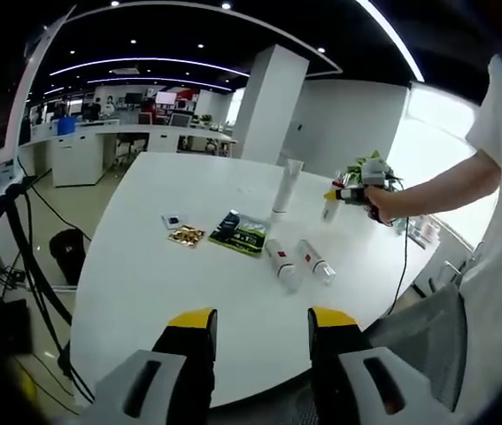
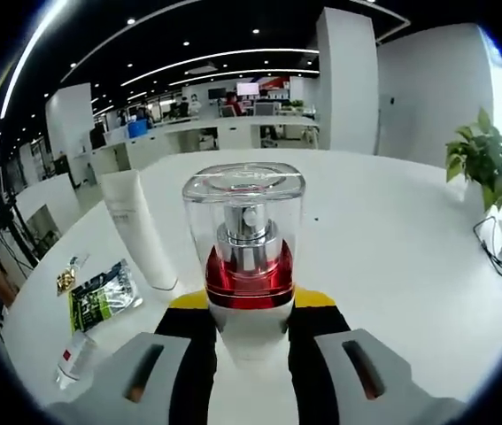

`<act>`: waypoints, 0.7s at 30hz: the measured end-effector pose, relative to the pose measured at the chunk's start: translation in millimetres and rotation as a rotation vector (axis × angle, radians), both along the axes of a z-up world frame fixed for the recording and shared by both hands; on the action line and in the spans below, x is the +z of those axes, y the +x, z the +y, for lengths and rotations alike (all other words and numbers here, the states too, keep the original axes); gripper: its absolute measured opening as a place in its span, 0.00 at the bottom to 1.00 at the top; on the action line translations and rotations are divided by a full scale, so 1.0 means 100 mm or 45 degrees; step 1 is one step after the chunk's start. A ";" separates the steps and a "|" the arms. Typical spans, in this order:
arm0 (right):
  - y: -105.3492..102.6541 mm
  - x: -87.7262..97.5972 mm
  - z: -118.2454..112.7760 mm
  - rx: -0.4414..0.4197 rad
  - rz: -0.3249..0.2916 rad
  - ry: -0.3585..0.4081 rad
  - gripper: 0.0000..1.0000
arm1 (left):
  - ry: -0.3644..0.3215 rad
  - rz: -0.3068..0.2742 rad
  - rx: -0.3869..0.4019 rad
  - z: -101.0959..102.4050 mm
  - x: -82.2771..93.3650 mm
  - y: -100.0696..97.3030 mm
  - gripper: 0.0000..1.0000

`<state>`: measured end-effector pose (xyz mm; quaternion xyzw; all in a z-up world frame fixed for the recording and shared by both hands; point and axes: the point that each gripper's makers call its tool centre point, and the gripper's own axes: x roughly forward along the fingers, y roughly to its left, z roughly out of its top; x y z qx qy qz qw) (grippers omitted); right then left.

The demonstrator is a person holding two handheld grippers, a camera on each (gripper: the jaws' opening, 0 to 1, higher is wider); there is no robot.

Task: Arrange the skincare products in the storage area until every visible bottle or jar stands upright without overlapping.

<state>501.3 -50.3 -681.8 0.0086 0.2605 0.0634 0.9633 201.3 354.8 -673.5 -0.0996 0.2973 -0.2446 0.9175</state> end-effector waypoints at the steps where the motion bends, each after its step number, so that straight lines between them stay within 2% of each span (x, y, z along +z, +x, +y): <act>1: 0.02 0.00 0.01 0.003 0.001 0.001 0.28 | 0.000 0.001 0.001 0.00 0.00 0.00 0.43; 12: 0.24 -0.02 0.00 0.008 -0.010 0.026 0.28 | 0.009 0.007 0.007 0.00 -0.02 0.00 0.43; 17: 0.40 -0.07 -0.05 0.004 -0.011 0.040 0.28 | 0.011 0.015 0.017 0.01 -0.03 0.01 0.43; 21: 0.43 -0.10 0.05 0.035 -0.022 0.046 0.28 | 0.017 0.021 0.025 0.02 -0.04 0.01 0.43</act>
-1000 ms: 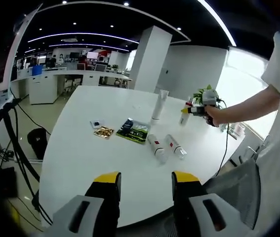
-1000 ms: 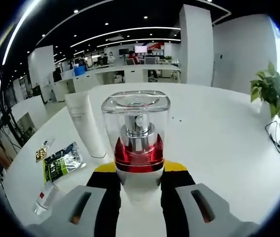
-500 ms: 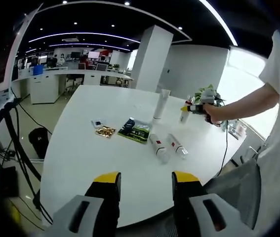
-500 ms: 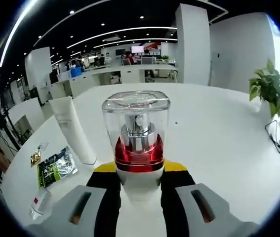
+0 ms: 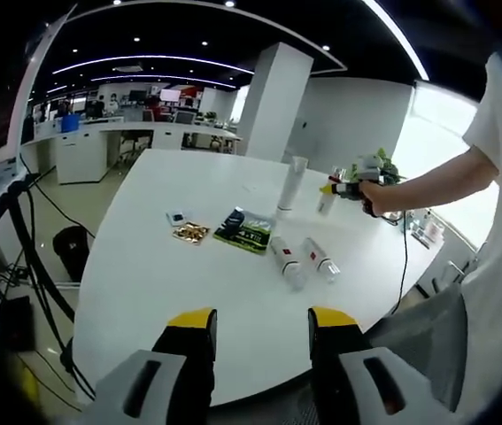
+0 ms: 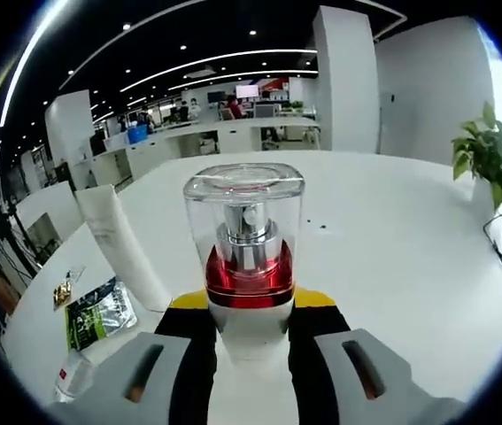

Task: Arrange the skincare products in the storage area until every visible bottle or jar stands upright without overlapping.

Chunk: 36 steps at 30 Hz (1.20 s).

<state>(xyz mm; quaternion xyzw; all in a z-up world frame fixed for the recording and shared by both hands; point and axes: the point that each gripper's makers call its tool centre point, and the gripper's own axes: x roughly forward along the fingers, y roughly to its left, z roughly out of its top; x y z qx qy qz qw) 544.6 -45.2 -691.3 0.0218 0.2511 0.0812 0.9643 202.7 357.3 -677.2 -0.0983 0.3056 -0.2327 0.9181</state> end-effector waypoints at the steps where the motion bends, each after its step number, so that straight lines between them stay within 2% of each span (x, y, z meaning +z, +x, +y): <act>1: 0.01 -0.01 0.02 0.002 0.000 0.007 0.28 | 0.002 0.003 0.001 0.00 0.00 0.00 0.43; 6: 0.11 -0.07 0.09 0.014 -0.007 0.025 0.28 | 0.028 -0.010 0.016 0.02 0.00 0.01 0.40; 14: 0.14 -0.14 0.20 0.043 -0.007 0.021 0.28 | 0.037 0.004 0.011 0.01 -0.02 0.00 0.40; 28: 0.18 -0.14 0.52 0.085 -0.028 0.031 0.28 | 0.051 0.017 0.007 0.01 -0.04 0.00 0.39; 36: 0.24 -0.15 0.59 0.121 -0.042 0.019 0.28 | 0.051 0.023 0.008 0.01 -0.05 0.00 0.39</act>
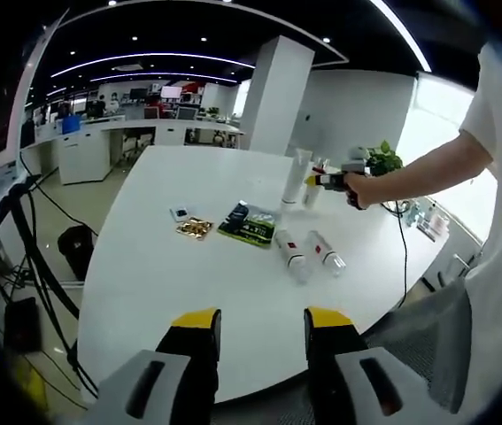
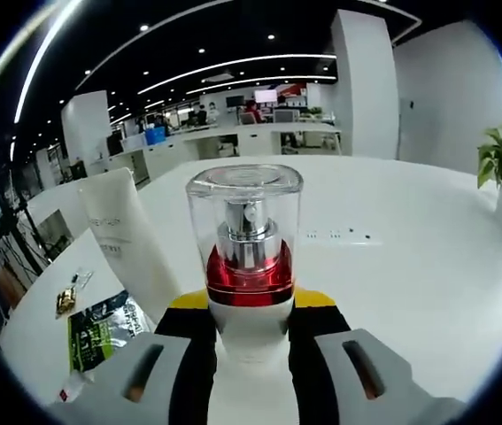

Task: Arrange the skincare products in the storage area until every visible bottle or jar stands upright without overlapping.

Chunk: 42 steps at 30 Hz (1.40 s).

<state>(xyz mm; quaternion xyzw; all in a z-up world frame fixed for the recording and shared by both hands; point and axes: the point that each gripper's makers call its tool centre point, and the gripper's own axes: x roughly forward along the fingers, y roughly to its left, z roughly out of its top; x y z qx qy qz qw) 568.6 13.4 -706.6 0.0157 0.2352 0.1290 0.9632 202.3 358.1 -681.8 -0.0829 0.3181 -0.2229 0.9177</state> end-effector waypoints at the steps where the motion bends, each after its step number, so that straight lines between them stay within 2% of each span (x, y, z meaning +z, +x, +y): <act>1: 0.01 0.00 0.00 0.006 -0.004 -0.002 0.28 | -0.002 0.000 0.001 0.00 0.00 0.00 0.39; 11: 0.00 -0.06 0.04 -0.008 -0.008 -0.006 0.28 | -0.006 0.013 0.001 0.00 -0.01 0.00 0.39; 14: -0.02 -0.11 0.01 -0.037 -0.016 0.020 0.28 | -0.007 0.017 -0.001 -0.01 -0.01 0.00 0.39; 17: -0.08 -0.07 0.03 -0.026 -0.062 0.010 0.29 | -0.007 0.017 0.001 -0.01 -0.01 0.00 0.39; 26: -0.15 -0.08 0.03 -0.063 -0.102 -0.005 0.29 | -0.010 0.019 0.004 0.00 -0.02 0.00 0.39; 33: -0.10 -0.13 0.06 -0.056 -0.072 0.002 0.30 | -0.010 0.018 -0.004 -0.01 -0.02 -0.01 0.39; 37: -0.13 -0.15 0.03 -0.074 -0.051 0.015 0.34 | -0.014 0.015 0.006 0.00 -0.01 0.00 0.38; 42: -0.20 -0.18 0.01 -0.042 -0.033 -0.005 0.34 | -0.010 0.016 -0.005 -0.01 -0.02 -0.01 0.38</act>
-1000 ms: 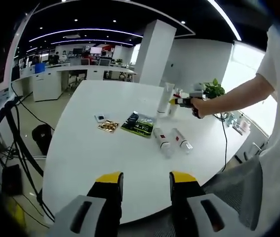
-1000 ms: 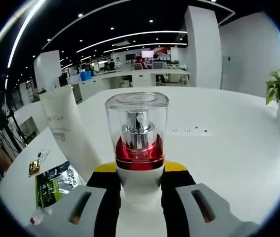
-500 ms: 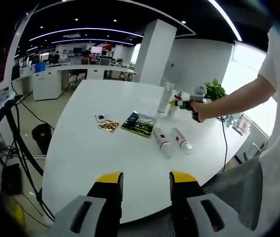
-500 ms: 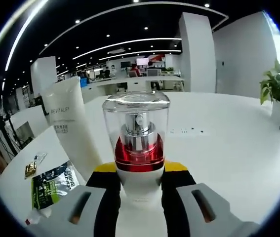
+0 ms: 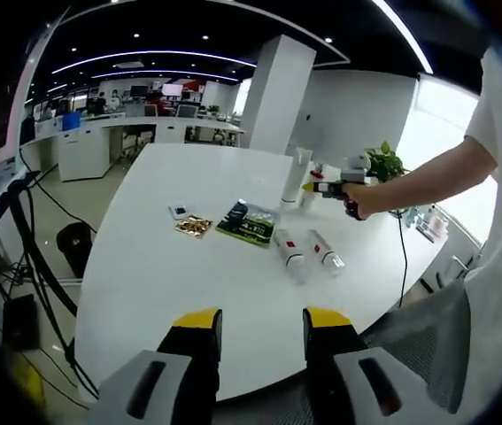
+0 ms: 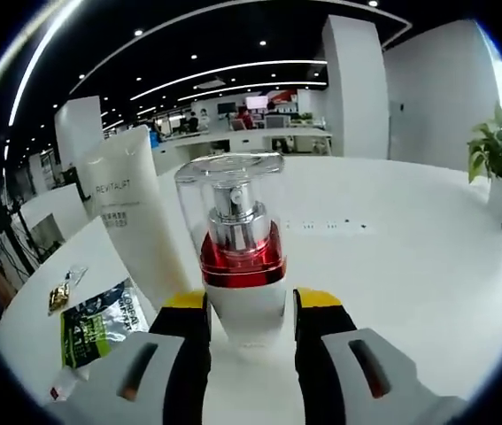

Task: Arrange the skincare products in the storage area until every visible bottle or jar stands upright without overlapping.

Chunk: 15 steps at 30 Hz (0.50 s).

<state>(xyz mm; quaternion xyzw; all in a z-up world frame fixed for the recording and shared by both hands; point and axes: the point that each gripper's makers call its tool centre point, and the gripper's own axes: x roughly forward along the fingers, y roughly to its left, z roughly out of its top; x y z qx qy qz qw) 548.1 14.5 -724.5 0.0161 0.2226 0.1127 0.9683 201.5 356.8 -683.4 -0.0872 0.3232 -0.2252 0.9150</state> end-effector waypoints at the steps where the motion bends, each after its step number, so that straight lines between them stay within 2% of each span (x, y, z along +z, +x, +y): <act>1: -0.02 -0.01 0.00 0.013 0.001 -0.005 0.34 | -0.001 0.001 0.000 0.00 0.00 0.00 0.38; 9: -0.21 0.00 0.03 0.153 0.013 -0.016 0.37 | -0.004 0.008 -0.012 -0.01 -0.01 -0.01 0.37; 12: -0.26 -0.06 -0.06 0.199 0.061 -0.005 0.41 | 0.000 0.012 -0.023 -0.03 -0.02 -0.02 0.37; 15: -0.29 -0.05 -0.10 0.241 0.082 0.017 0.43 | -0.001 0.012 -0.027 -0.04 -0.02 -0.02 0.37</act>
